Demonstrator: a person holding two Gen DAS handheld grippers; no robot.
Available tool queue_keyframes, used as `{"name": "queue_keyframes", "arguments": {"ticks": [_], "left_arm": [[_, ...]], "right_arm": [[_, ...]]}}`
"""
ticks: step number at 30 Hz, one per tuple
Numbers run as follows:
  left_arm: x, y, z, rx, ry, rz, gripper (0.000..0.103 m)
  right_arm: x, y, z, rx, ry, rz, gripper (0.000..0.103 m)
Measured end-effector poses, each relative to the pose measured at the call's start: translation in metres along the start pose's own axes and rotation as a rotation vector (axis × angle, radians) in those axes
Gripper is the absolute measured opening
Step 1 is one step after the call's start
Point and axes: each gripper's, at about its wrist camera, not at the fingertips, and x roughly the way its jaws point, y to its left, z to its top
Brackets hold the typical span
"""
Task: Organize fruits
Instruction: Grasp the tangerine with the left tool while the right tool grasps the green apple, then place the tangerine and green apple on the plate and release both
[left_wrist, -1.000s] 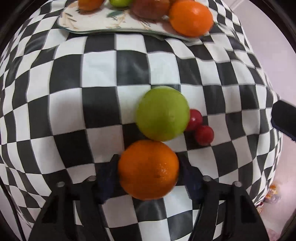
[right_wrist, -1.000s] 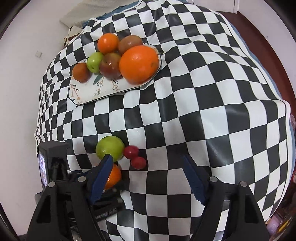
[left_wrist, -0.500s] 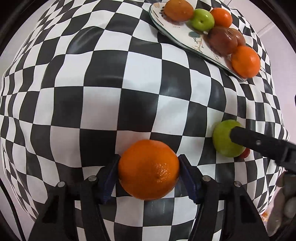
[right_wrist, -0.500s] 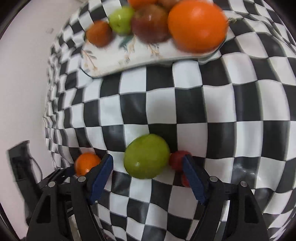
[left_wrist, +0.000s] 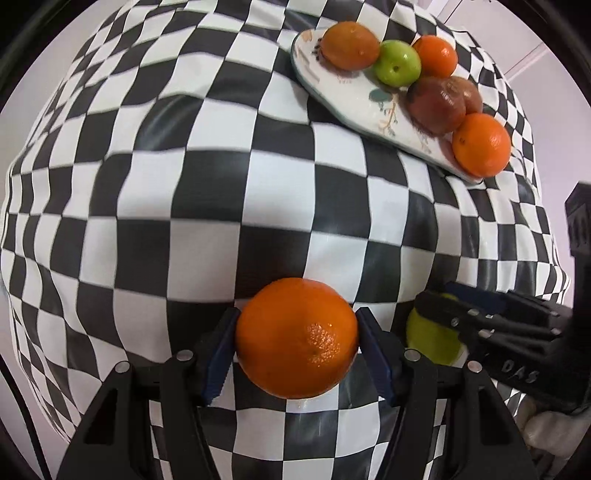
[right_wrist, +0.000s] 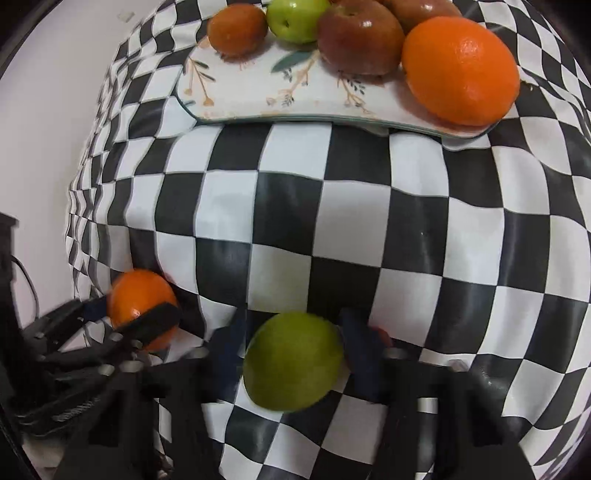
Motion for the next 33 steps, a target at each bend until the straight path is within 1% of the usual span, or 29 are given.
{"name": "queue_keyframes", "arguments": {"ticks": [2,4,5,6,7,8,9,12,14,17,18,19,20,23,26,29,31,33], "left_arm": [[-0.004,-0.001,0.002,0.009,-0.008,0.005,0.061],[-0.006,0.0,0.004,0.012,-0.01,0.002,0.06],[-0.007,0.002,0.003,0.013,-0.011,0.001,0.06],[-0.007,0.002,0.006,0.015,-0.01,0.002,0.06],[-0.007,0.005,0.006,0.016,-0.007,0.003,0.06],[-0.007,0.009,0.015,0.015,-0.004,0.002,0.061],[-0.006,0.01,0.015,0.013,0.002,0.0,0.06],[-0.002,0.009,0.022,0.01,0.01,0.0,0.061],[0.001,0.009,0.025,0.01,0.015,0.0,0.061],[0.002,0.007,0.025,0.012,0.018,0.004,0.061],[0.004,0.005,0.026,0.013,0.018,0.004,0.061],[0.007,0.001,0.029,0.016,0.02,0.004,0.061],[0.006,0.0,0.029,0.017,0.022,0.003,0.061],[0.001,-0.005,0.033,0.018,0.021,-0.02,0.06],[-0.013,-0.011,0.044,0.031,0.003,-0.051,0.06],[-0.027,-0.022,0.069,0.042,-0.029,-0.088,0.06],[-0.032,-0.03,0.091,0.049,-0.046,-0.109,0.061],[-0.031,-0.04,0.115,0.064,-0.05,-0.116,0.061]], "right_arm": [[0.001,0.0,0.0,0.005,0.001,0.0,0.045],[-0.005,0.0,-0.001,0.015,0.016,0.045,0.046],[-0.007,-0.002,-0.002,0.024,0.023,0.065,0.049],[-0.009,-0.004,-0.004,0.034,0.041,0.093,0.061],[-0.01,-0.004,-0.005,0.037,0.054,0.111,0.068],[-0.013,-0.003,-0.01,0.034,0.059,0.122,0.068],[-0.013,0.0,-0.013,0.021,0.065,0.118,0.068],[-0.006,0.005,-0.024,-0.009,0.097,0.087,0.068],[0.002,0.006,-0.028,-0.003,0.101,0.075,0.068],[0.01,0.003,-0.031,0.017,0.092,0.086,0.067],[0.012,0.001,-0.033,0.028,0.083,0.087,0.064],[0.014,-0.001,-0.034,0.028,0.074,0.076,0.057],[0.014,0.001,-0.034,0.017,0.064,0.061,0.057],[0.01,-0.014,-0.034,0.042,0.043,0.077,0.057],[-0.016,-0.024,-0.028,0.077,-0.013,0.104,0.057],[-0.042,-0.034,-0.012,0.133,-0.094,0.146,0.057],[-0.055,-0.041,0.005,0.159,-0.141,0.146,0.057],[-0.062,-0.049,0.022,0.196,-0.168,0.142,0.057]]}}
